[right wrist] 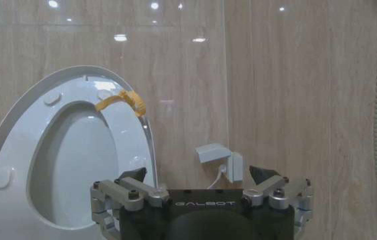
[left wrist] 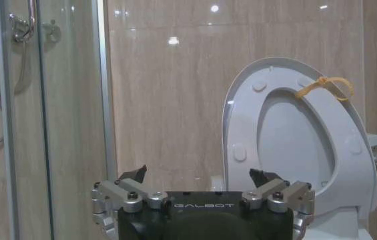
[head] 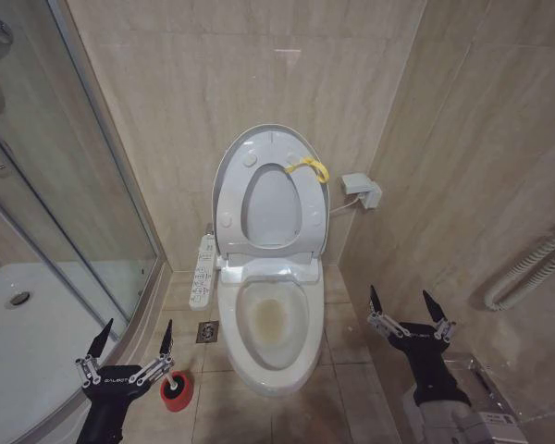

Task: Open the toilet lid, clean the toilet bowl with a toilet brush, close the toilet lid, and flush.

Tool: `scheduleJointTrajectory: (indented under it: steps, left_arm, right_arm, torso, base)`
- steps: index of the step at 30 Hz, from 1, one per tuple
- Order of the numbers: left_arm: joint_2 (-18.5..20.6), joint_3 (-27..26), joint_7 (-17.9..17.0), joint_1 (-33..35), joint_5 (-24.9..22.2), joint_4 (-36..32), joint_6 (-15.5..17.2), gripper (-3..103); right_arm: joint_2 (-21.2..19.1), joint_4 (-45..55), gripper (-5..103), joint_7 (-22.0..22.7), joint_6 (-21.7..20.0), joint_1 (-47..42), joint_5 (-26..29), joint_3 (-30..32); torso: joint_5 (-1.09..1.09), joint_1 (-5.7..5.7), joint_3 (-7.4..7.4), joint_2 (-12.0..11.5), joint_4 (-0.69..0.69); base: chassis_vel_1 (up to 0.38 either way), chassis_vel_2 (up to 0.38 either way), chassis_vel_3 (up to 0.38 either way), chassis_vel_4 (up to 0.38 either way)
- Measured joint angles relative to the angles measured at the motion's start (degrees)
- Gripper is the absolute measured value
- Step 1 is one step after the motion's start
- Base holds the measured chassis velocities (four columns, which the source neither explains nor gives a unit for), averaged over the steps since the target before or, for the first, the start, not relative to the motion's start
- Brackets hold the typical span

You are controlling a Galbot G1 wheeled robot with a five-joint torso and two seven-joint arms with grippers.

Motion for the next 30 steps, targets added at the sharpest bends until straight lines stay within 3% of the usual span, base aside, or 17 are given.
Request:
scheduleJointTrajectory:
  steps: [30]
  left_arm:
    - [0.1,0.0,-0.1,-0.1,-0.1,0.1,0.1,100]
  right_arm:
    - [0.0,0.0,100,0.0,0.0,0.0,0.0,0.0]
  torso:
    - [0.0,0.0,0.0,0.0,0.0]
  base:
    - [0.0,0.0,0.0,0.0]
